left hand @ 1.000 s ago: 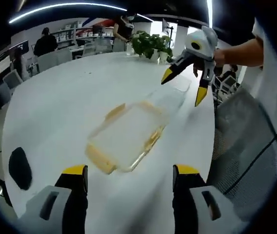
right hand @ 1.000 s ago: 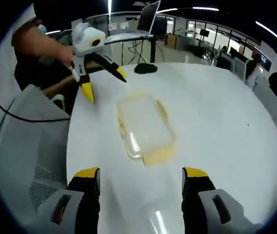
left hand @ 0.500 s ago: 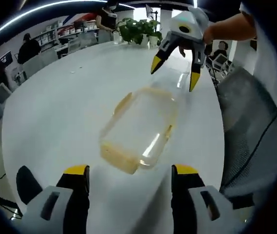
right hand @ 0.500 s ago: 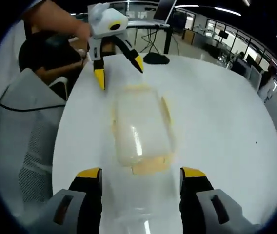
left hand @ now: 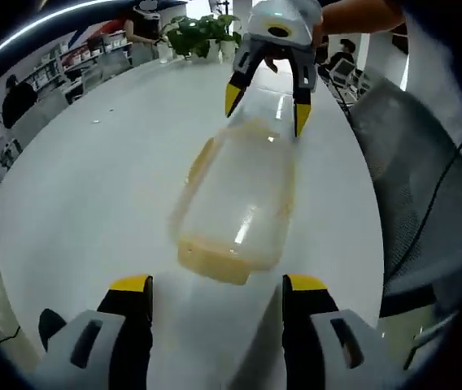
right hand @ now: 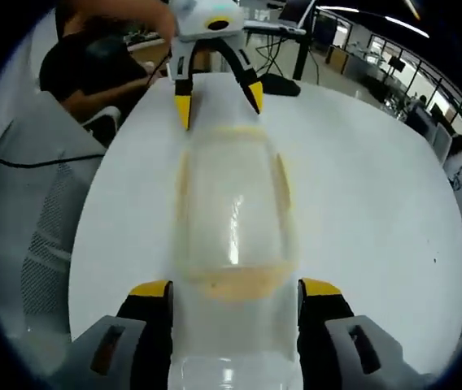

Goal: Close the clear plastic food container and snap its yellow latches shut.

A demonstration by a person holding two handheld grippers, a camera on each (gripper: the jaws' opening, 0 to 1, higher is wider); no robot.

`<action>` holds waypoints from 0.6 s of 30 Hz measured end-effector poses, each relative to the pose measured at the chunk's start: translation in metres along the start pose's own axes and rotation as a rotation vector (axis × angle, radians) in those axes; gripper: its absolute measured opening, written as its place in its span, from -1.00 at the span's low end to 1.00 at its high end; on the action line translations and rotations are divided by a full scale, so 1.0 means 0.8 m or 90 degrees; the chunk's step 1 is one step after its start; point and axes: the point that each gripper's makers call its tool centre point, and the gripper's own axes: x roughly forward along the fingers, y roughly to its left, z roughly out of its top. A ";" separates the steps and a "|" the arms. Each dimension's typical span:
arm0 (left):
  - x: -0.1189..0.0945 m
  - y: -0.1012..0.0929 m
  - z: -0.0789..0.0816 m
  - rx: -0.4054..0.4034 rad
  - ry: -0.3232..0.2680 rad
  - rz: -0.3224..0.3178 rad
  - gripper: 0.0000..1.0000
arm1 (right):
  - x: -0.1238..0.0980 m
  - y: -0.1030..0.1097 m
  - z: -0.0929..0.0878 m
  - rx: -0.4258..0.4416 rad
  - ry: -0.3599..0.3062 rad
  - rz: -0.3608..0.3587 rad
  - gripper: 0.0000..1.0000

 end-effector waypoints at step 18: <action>0.018 0.014 0.004 0.058 0.025 -0.043 0.09 | 0.016 -0.004 -0.005 0.000 0.021 0.028 0.16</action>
